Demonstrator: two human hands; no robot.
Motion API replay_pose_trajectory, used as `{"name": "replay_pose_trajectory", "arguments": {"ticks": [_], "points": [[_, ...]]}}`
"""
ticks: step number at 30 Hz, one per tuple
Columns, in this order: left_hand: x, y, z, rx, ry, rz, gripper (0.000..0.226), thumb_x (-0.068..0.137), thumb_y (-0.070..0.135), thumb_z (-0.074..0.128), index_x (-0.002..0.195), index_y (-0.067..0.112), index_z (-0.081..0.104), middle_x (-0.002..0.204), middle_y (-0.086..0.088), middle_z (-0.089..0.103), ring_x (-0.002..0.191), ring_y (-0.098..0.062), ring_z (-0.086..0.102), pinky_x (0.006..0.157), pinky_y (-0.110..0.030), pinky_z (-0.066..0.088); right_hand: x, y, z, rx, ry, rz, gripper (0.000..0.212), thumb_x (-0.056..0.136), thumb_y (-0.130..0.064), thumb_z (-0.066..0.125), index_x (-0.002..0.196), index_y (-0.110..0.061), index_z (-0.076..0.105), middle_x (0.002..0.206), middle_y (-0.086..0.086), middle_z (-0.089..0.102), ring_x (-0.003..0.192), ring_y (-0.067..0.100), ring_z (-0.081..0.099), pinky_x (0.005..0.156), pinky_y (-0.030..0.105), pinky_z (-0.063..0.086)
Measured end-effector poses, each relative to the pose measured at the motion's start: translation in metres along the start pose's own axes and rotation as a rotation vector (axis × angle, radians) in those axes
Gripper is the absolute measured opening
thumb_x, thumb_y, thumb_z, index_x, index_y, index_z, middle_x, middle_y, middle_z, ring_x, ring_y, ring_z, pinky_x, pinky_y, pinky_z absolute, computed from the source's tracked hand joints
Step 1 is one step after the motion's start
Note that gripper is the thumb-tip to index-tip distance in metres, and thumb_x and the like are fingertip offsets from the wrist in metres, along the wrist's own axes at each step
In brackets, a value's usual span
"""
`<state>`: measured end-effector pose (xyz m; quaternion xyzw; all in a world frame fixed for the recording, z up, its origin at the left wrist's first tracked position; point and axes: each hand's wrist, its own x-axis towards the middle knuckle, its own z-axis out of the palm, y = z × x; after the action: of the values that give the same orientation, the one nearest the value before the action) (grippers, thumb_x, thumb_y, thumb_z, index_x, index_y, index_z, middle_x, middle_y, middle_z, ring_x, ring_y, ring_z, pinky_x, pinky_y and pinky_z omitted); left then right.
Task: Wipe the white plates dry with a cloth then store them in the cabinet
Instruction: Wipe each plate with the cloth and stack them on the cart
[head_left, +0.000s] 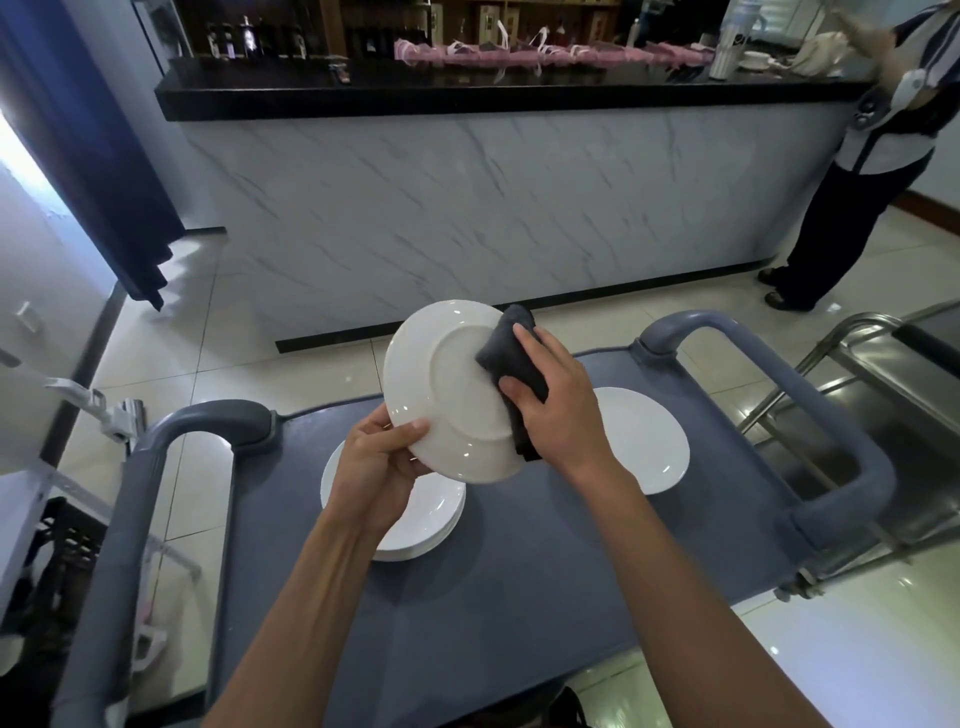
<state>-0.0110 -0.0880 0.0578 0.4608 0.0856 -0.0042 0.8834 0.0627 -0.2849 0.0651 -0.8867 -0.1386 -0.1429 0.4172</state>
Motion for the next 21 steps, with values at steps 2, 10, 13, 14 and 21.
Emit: {"name": "replay_pose_trajectory", "arguments": {"ticks": [2, 10, 13, 14, 21], "points": [[0.0, 0.001, -0.001, -0.04, 0.018, 0.013, 0.025, 0.076, 0.002, 0.06, 0.091, 0.012, 0.077, 0.096, -0.01, 0.076, 0.081, -0.025, 0.072, 0.063, -0.039, 0.061, -0.006, 0.0, 0.004, 0.033, 0.028, 0.026, 0.062, 0.088, -0.036, 0.062, 0.147, -0.026, 0.048, 0.152, 0.001, 0.045, 0.135, 0.023, 0.043, 0.113, 0.04, 0.036], [0.0, -0.001, 0.004, -0.125, 0.076, 0.002, 0.023, 0.086, -0.001, 0.055, 0.104, 0.006, 0.068, 0.101, -0.01, 0.076, 0.086, -0.024, 0.074, 0.067, -0.04, 0.062, -0.024, -0.007, 0.016, 0.05, 0.148, 0.062, 0.052, 0.093, -0.021, 0.066, 0.143, -0.021, 0.053, 0.145, 0.001, 0.052, 0.125, 0.026, 0.05, 0.106, 0.032, 0.038], [0.002, -0.004, 0.005, -0.158, 0.107, -0.007, 0.024, 0.091, -0.003, 0.052, 0.107, 0.006, 0.068, 0.105, -0.011, 0.076, 0.09, -0.025, 0.074, 0.069, -0.04, 0.062, -0.035, -0.006, 0.022, 0.039, 0.166, 0.057, 0.052, 0.094, -0.019, 0.065, 0.144, -0.021, 0.052, 0.144, 0.0, 0.054, 0.123, 0.028, 0.052, 0.103, 0.037, 0.043], [0.003, -0.005, 0.006, -0.174, 0.116, -0.009, 0.025, 0.091, -0.003, 0.052, 0.109, 0.006, 0.068, 0.107, -0.011, 0.075, 0.092, -0.026, 0.073, 0.07, -0.04, 0.062, -0.038, -0.006, 0.024, 0.028, 0.171, 0.05, 0.052, 0.094, -0.018, 0.065, 0.144, -0.022, 0.052, 0.143, 0.0, 0.054, 0.122, 0.028, 0.053, 0.102, 0.037, 0.043], [0.014, -0.011, 0.022, -0.264, 0.154, -0.015, 0.024, 0.097, -0.003, 0.049, 0.111, 0.007, 0.065, 0.113, -0.014, 0.074, 0.1, -0.029, 0.072, 0.08, -0.041, 0.062, -0.053, 0.0, 0.025, -0.038, 0.163, -0.031, 0.056, 0.09, -0.015, 0.067, 0.143, -0.026, 0.053, 0.143, -0.001, 0.054, 0.112, 0.027, 0.055, 0.097, 0.034, 0.044]]}}
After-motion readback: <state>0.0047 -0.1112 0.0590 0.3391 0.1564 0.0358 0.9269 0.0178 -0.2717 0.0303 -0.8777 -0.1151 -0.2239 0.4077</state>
